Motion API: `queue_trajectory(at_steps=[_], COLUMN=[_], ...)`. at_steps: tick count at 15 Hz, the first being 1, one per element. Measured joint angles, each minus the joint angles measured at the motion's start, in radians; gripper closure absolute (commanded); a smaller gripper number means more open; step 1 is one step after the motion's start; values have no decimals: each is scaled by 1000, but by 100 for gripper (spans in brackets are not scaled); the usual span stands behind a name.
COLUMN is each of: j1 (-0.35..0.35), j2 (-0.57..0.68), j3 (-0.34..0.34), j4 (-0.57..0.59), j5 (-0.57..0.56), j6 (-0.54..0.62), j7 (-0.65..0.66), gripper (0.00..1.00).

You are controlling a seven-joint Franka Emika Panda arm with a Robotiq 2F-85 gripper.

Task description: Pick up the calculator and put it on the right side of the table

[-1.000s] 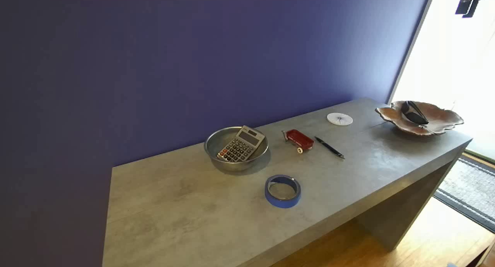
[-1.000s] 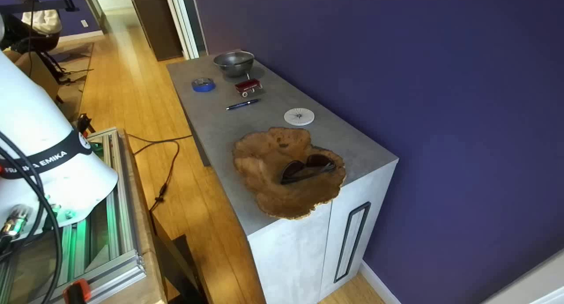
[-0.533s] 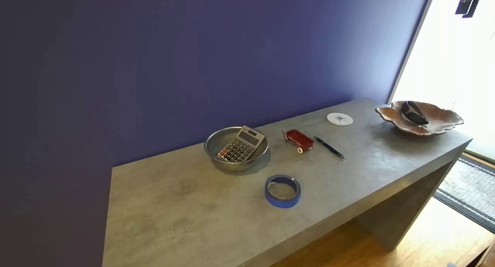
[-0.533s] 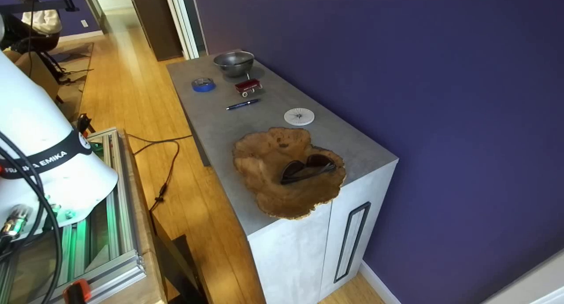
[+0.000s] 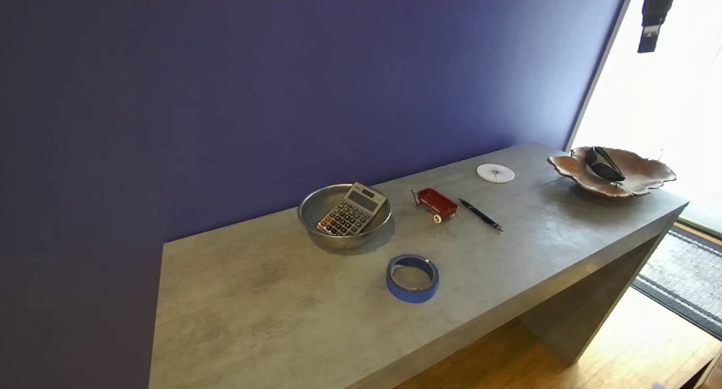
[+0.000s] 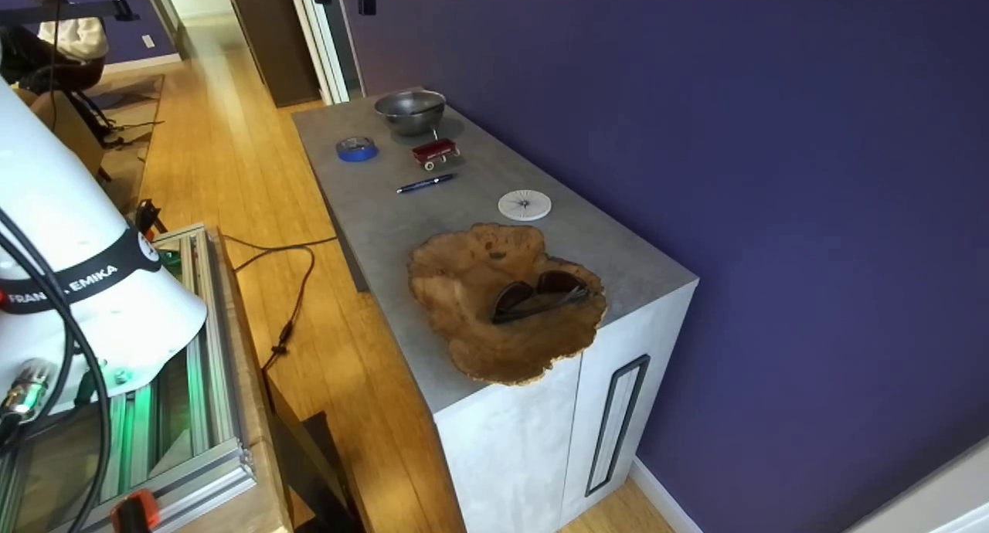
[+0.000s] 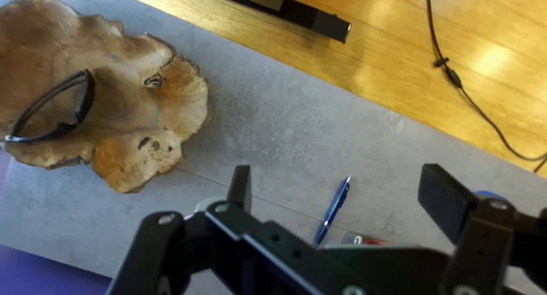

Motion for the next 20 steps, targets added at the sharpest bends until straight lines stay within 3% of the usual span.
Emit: queue_trajectory(at_steps=[5, 7, 14, 20], j1=[107, 130, 131, 195], j2=[153, 220, 292, 522], j3=[232, 291, 295, 303], j4=[32, 72, 123, 208], j5=[-105, -179, -209, 21], j6=[284, 335, 348, 628], j7=[212, 291, 304, 238], gripper=[0, 0, 0, 0])
